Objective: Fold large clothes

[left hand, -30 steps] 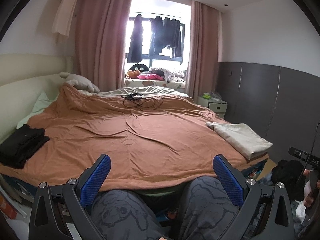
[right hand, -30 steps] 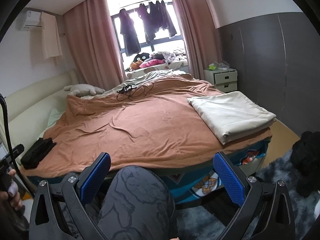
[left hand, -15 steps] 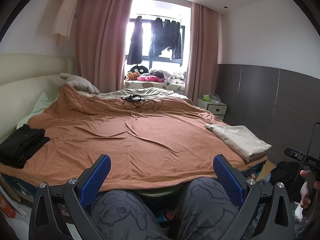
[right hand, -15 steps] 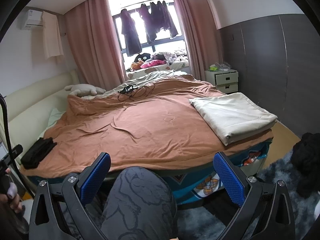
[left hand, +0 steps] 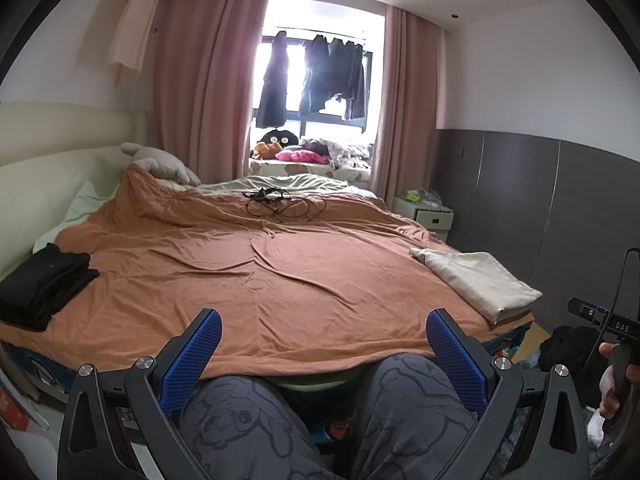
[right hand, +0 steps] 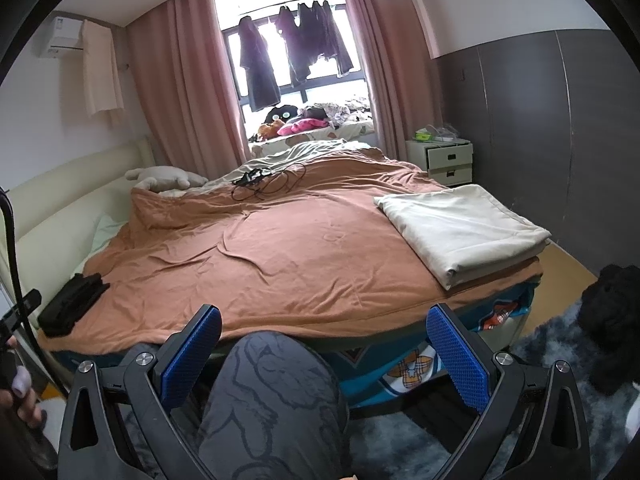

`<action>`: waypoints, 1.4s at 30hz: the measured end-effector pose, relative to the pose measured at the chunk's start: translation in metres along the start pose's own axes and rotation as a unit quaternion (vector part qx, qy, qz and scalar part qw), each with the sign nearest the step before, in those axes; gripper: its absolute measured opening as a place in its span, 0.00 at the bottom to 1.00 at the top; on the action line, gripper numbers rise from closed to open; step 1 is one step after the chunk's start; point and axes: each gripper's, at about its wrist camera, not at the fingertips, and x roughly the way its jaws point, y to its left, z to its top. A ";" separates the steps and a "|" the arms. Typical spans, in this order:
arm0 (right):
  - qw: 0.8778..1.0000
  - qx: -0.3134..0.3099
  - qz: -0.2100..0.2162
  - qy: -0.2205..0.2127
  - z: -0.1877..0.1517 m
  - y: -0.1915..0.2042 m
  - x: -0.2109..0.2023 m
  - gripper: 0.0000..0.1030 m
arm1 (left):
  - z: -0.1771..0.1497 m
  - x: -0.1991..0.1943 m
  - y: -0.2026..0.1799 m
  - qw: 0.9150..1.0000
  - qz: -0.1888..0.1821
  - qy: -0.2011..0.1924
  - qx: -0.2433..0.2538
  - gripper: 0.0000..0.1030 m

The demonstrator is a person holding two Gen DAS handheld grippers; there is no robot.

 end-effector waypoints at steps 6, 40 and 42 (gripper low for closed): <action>1.000 0.002 -0.002 0.000 -0.001 -0.002 -0.001 1.00 | 0.000 0.000 0.000 1.000 0.000 0.000 0.000 0.99; 1.000 0.000 -0.007 0.002 -0.003 -0.008 0.000 1.00 | -0.005 0.000 0.003 1.000 -0.001 0.004 -0.002 1.00; 1.000 -0.002 -0.008 0.002 -0.003 -0.009 0.001 1.00 | -0.005 0.000 0.002 1.000 -0.001 0.003 -0.002 1.00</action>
